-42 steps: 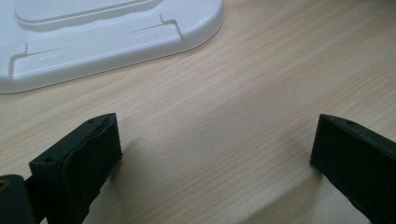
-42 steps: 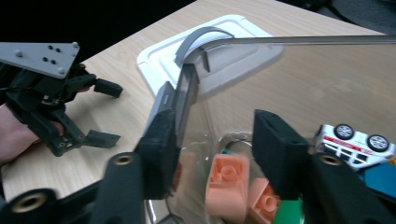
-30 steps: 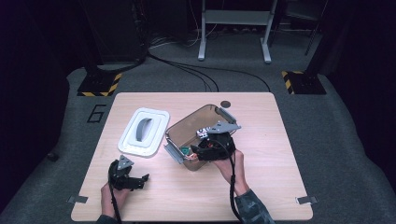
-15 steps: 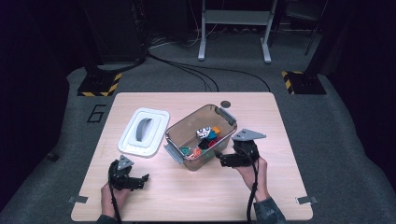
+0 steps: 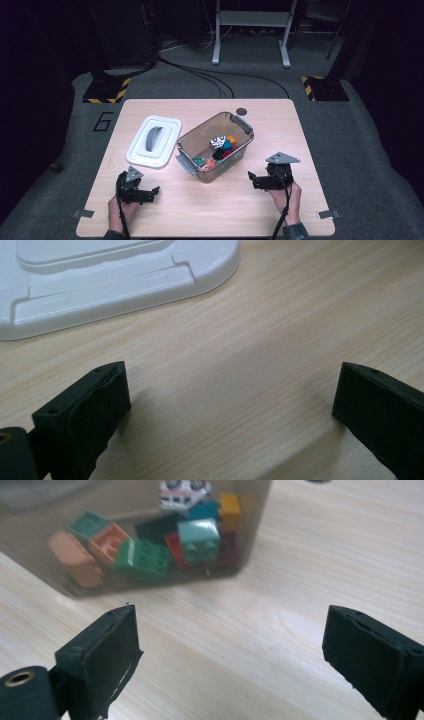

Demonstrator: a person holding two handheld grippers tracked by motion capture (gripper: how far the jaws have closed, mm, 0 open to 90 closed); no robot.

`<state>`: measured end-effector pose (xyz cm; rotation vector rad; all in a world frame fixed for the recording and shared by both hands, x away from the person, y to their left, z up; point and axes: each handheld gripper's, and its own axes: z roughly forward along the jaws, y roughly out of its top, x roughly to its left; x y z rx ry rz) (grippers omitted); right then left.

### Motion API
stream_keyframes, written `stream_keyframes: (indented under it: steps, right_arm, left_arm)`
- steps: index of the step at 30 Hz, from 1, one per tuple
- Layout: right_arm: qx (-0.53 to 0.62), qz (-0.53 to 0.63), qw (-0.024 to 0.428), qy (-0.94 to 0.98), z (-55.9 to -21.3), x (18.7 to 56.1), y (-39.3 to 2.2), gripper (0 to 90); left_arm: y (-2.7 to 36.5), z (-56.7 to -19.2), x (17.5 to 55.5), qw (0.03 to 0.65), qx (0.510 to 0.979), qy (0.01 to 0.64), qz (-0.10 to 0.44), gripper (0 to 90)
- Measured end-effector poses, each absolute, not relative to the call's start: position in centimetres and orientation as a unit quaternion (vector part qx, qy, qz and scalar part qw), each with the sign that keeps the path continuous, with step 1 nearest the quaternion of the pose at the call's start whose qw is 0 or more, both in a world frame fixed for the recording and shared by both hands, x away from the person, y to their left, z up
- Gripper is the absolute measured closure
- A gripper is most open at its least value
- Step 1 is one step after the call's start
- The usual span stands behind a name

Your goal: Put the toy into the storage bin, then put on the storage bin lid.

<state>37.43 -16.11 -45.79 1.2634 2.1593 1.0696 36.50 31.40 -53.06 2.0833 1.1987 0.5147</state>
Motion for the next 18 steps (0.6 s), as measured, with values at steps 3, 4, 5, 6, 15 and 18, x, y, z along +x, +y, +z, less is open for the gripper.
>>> stream_keyframes:
  steps: [3, 4, 5, 6, 15, 18]
  right_arm:
    - [0.463, 0.371, 0.213, 0.776, -46.9, 37.5, -16.8, 4.4]
    - [0.469, 0.37, 0.211, 0.773, -47.3, 37.5, -17.0, 4.1]
    - [0.472, 0.37, 0.212, 0.772, -47.6, 37.6, -17.3, 4.1]
    - [0.478, 0.361, 0.217, 0.77, -48.0, 37.6, -17.6, 3.9]
    - [0.509, 0.342, 0.219, 0.759, -50.6, 38.0, -19.6, 3.9]
    - [0.519, 0.329, 0.231, 0.754, -51.2, 38.0, -20.6, 3.6]
  left_arm:
    - [31.4, -53.1, 36.5, 0.335, 0.798, 0.459, 0.198, 1.7]
    - [31.4, -53.1, 36.5, 0.335, 0.798, 0.459, 0.198, 1.7]
    - [31.4, -53.1, 36.5, 0.335, 0.798, 0.459, 0.198, 1.8]
    - [31.4, -53.1, 36.5, 0.335, 0.798, 0.459, 0.198, 1.8]
    - [31.4, -53.1, 36.4, 0.337, 0.794, 0.465, 0.201, 2.0]
    - [31.6, -53.0, 36.5, 0.334, 0.79, 0.47, 0.207, 3.2]
